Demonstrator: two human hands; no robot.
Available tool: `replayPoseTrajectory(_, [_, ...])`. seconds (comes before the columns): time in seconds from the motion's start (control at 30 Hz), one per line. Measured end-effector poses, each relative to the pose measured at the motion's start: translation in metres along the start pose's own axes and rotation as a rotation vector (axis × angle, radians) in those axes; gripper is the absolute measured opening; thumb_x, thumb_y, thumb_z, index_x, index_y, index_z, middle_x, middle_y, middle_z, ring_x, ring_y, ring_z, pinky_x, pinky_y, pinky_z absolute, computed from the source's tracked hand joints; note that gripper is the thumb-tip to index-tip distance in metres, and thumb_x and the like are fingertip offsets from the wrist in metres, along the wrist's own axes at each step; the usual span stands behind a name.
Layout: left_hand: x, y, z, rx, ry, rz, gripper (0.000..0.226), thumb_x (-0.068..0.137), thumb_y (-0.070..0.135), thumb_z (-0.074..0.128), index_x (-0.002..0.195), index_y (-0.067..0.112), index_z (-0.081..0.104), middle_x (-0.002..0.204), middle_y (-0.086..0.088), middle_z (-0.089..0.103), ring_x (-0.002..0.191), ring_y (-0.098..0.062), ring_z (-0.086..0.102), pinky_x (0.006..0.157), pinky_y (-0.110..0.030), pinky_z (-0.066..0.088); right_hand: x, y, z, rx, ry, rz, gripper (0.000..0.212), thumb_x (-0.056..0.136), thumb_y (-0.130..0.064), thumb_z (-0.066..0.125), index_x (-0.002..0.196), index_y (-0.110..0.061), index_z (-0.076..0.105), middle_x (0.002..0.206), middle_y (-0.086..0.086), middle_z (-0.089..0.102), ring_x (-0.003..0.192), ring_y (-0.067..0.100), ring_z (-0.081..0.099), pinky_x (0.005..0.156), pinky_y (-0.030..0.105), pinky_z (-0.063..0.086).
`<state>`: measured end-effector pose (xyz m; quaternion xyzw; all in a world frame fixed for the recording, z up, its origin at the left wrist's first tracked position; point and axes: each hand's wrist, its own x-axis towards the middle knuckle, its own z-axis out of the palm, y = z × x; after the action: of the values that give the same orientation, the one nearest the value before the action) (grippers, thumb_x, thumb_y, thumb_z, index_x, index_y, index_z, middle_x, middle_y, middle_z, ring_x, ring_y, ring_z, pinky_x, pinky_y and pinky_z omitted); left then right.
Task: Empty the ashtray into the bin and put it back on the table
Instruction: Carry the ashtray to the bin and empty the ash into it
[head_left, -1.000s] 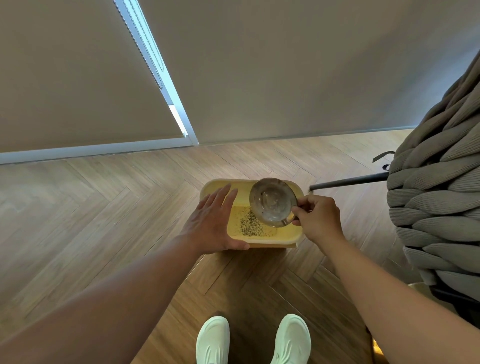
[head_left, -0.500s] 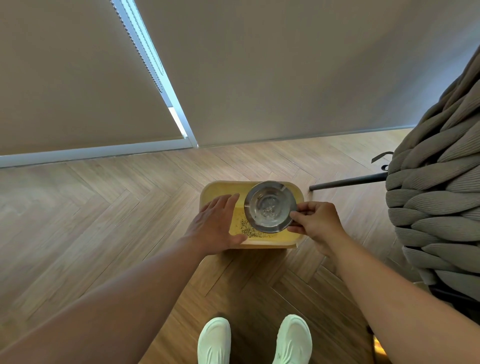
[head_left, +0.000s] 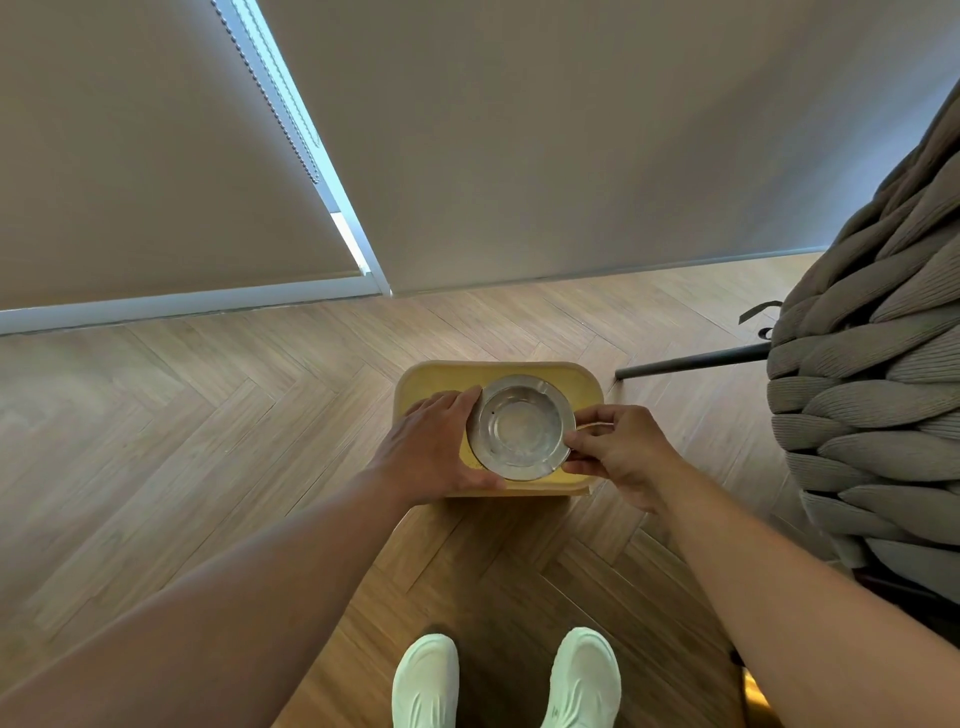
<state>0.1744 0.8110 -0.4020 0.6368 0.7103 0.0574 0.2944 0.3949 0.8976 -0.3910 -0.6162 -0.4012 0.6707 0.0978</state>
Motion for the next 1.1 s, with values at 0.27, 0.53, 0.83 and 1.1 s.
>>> replayPoseTrajectory(0.27, [0.001, 0.000, 0.000, 0.018, 0.009, -0.001, 0.112, 0.056, 0.075, 0.075, 0.144, 0.022, 0.033, 0.138, 0.004, 0.052, 0.125, -0.017, 0.048, 0.104, -0.034, 0.039, 0.005, 0.003, 0.000, -0.628, -0.043, -0.314, 0.070, 0.076, -0.031, 0.083, 0.138, -0.025, 0.049, 0.093, -0.002, 0.069, 0.087, 0.017, 0.069, 0.078, 0.032, 0.058])
replayPoseTrajectory(0.53, [-0.002, 0.002, -0.006, 0.011, 0.026, -0.003, 0.109, 0.057, 0.071, 0.078, 0.145, 0.023, 0.033, 0.137, 0.005, 0.052, 0.125, -0.016, 0.048, 0.104, -0.034, 0.040, 0.004, -0.001, 0.004, -0.968, -0.085, -0.410, 0.092, 0.063, -0.036, 0.092, 0.138, -0.022, 0.040, 0.118, 0.000, 0.067, 0.098, 0.018, 0.068, 0.079, 0.026, 0.055])
replayPoseTrajectory(0.83, [-0.004, -0.003, -0.008, -0.004, 0.034, 0.017, 0.112, 0.054, 0.071, 0.079, 0.144, 0.024, 0.033, 0.132, 0.007, 0.053, 0.123, -0.015, 0.048, 0.101, -0.031, 0.038, 0.009, -0.004, 0.009, -1.065, -0.058, -0.472, 0.107, 0.065, -0.031, 0.091, 0.148, -0.028, 0.025, 0.121, 0.005, 0.070, 0.100, 0.023, 0.071, 0.087, 0.038, 0.060])
replayPoseTrajectory(1.1, [-0.008, 0.000, -0.014, 0.004, 0.013, 0.022, 0.113, 0.056, 0.069, 0.080, 0.146, 0.018, 0.033, 0.134, 0.005, 0.051, 0.124, -0.015, 0.046, 0.105, -0.034, 0.040, 0.002, -0.006, 0.013, -1.059, -0.054, -0.481, 0.103, 0.065, -0.029, 0.091, 0.145, -0.030, 0.027, 0.122, 0.004, 0.069, 0.102, 0.024, 0.071, 0.087, 0.038, 0.059])
